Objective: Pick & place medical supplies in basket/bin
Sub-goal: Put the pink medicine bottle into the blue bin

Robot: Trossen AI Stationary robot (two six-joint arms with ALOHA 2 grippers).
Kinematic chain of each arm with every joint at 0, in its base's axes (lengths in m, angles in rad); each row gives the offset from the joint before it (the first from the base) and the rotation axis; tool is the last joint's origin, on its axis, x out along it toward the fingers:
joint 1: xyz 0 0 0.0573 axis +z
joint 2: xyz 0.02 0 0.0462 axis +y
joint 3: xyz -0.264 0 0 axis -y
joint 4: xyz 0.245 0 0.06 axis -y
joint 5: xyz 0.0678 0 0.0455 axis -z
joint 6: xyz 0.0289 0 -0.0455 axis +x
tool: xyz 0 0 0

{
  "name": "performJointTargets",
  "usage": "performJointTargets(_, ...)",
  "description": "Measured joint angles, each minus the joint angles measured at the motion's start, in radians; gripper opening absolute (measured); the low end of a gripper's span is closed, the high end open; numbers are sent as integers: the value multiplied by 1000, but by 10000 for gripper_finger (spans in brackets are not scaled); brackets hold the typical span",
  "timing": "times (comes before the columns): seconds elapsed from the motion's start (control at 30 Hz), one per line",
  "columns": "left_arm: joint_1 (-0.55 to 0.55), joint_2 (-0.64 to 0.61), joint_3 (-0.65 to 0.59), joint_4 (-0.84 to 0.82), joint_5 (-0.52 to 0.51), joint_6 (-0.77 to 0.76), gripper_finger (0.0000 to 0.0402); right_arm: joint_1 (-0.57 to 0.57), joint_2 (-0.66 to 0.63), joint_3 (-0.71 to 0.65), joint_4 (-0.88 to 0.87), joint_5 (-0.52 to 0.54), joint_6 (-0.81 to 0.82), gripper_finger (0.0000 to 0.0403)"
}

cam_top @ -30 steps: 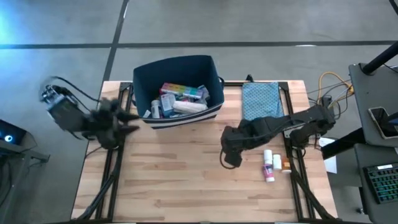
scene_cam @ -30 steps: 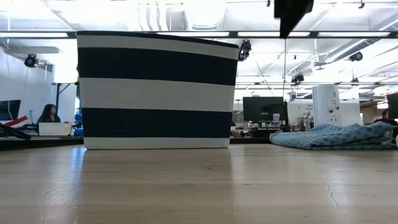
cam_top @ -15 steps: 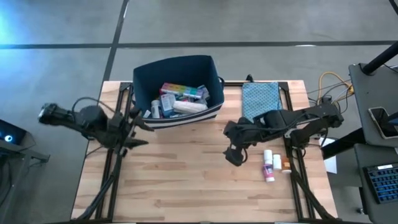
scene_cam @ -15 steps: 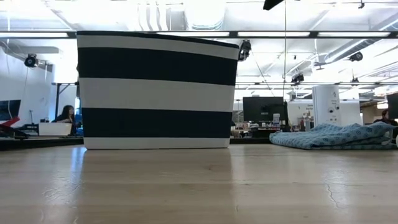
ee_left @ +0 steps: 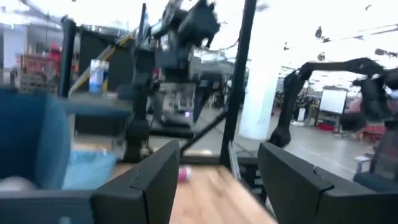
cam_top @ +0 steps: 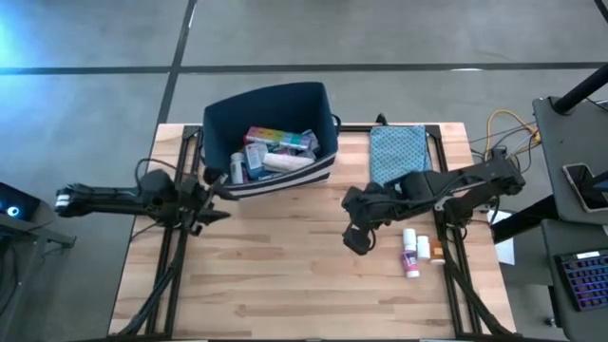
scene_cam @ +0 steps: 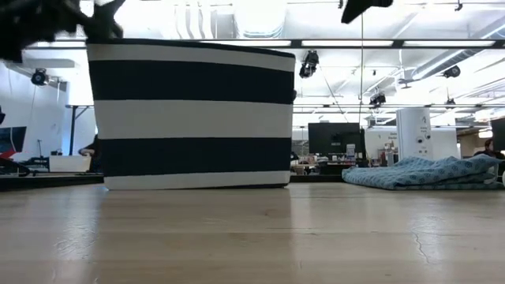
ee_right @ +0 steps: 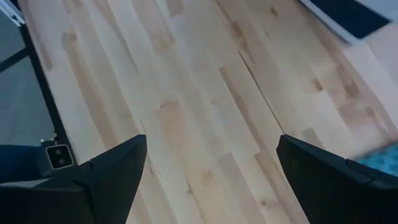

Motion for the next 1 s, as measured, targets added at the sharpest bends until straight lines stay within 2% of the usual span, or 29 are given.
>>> performJointTargets(0.13,-3,-28,-44,64,50,-39,198,0,0,-31,-7,-7,47,347)
performJointTargets(0.27,-7,-80,79,64,167,-34,198,2,1,-35,-3,-32,66,347)
performJointTargets(0.43,-8,-78,259,-46,331,24,198,-2,0,-35,-8,-37,73,347)
performJointTargets(0.57,-9,-27,297,-233,455,6,198,-4,0,-35,-21,-37,82,347)
performJointTargets(0.63,-14,-14,267,-300,491,-15,198,-3,0,-36,-25,-37,84,348)
performJointTargets(0.7,-22,-1,215,-290,501,-32,198,-4,-1,-36,-26,-37,83,348)
performJointTargets(0.93,-23,2,-11,13,436,-33,198,-3,-1,-36,-26,-37,85,348)
performJointTargets(1.0,-20,2,-82,27,396,18,198,-4,-1,-36,-26,-37,88,347)
